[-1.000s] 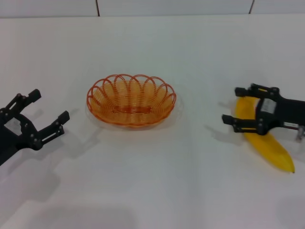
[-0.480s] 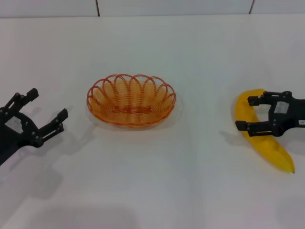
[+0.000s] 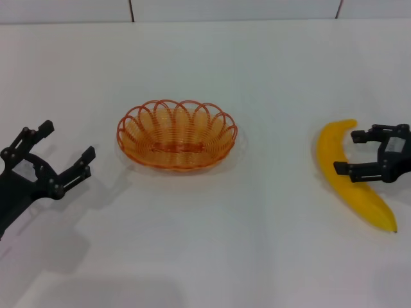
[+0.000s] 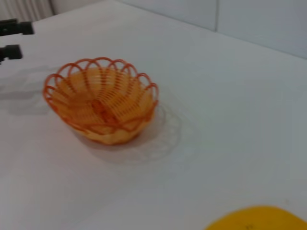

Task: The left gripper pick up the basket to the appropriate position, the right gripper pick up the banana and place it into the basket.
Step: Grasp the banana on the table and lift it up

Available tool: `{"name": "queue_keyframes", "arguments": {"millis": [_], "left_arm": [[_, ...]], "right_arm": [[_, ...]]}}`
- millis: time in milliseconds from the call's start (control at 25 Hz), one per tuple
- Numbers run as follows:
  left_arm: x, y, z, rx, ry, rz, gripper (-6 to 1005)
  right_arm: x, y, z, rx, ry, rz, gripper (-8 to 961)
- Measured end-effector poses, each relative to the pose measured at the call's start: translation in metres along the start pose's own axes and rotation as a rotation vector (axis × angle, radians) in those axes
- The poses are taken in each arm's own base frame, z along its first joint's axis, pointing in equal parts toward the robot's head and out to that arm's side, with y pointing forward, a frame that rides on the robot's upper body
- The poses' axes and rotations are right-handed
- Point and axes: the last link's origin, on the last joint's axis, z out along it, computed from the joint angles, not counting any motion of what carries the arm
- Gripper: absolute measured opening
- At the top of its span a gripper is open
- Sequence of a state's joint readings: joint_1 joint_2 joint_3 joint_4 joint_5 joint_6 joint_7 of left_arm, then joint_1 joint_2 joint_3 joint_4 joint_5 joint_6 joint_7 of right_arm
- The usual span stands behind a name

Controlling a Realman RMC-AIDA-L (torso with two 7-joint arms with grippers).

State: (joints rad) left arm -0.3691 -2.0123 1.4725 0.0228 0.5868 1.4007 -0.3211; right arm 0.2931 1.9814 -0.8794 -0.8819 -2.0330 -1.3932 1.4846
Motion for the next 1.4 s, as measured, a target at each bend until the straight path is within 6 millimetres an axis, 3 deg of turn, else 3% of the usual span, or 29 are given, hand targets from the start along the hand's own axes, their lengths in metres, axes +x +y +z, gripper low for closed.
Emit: {"name": "queue_keyframes", "arguments": {"millis": [320,1120,1400], "left_arm": [[0.000,-0.001,-0.001,0.029,0.010,0.011,908],[0.005,-0.001,-0.003,0.038,0.048,0.009,908],[0.005,-0.001,-0.003,0.038,0.051,0.008,908]], "right_arm": [[0.015,-0.002,0.001,-0.003,0.026,0.035,831],[0.013,-0.004,0.016,-0.012,0.030,0.027,828],[0.011,-0.004,0.018,-0.016,0.031,0.031,630]]}}
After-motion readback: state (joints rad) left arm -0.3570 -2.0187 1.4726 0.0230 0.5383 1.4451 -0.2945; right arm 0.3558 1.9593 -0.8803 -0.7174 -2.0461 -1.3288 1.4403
